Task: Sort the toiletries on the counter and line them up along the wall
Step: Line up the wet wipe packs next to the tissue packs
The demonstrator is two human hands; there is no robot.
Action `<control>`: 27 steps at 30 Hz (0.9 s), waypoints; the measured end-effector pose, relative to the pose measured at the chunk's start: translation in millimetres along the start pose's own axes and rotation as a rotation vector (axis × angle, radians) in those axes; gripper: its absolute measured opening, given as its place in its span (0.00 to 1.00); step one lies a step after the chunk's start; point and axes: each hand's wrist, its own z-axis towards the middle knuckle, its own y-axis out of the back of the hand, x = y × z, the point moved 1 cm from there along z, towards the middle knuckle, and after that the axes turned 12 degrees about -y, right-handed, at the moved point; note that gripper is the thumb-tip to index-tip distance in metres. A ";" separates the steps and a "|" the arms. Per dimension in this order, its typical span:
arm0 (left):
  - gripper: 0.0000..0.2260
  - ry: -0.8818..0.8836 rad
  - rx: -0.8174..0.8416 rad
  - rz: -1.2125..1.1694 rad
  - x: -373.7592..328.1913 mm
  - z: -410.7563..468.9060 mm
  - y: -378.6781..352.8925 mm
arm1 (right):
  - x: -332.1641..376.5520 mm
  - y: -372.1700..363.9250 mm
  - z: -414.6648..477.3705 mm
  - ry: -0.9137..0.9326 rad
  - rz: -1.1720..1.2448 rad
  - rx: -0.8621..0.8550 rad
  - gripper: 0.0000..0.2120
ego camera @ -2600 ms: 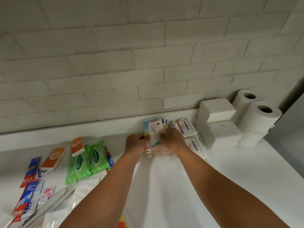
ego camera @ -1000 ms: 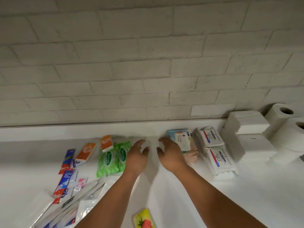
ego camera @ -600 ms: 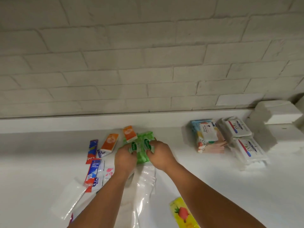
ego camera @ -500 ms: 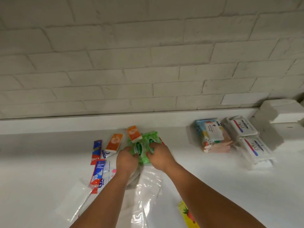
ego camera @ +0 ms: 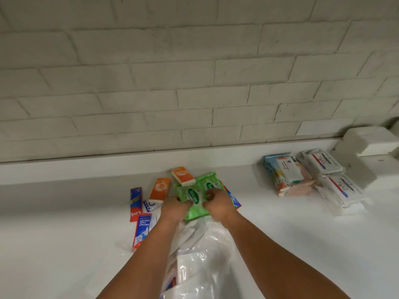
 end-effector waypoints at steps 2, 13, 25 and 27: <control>0.08 0.073 0.023 -0.119 2.4 0.7 3.7 | -3.3 0.9 -2.4 -0.023 0.111 -0.012 0.21; 0.07 0.078 0.089 -0.452 -32.3 -47.9 1.9 | -13.2 39.8 -40.2 -0.094 0.633 0.276 0.09; 0.26 -0.720 0.192 0.658 -106.1 -60.2 -27.3 | -26.8 161.7 -48.2 0.320 -0.437 0.111 0.11; 0.16 -0.747 0.324 0.690 -120.7 -63.9 -41.4 | -22.6 180.8 -50.0 0.416 -0.617 0.102 0.14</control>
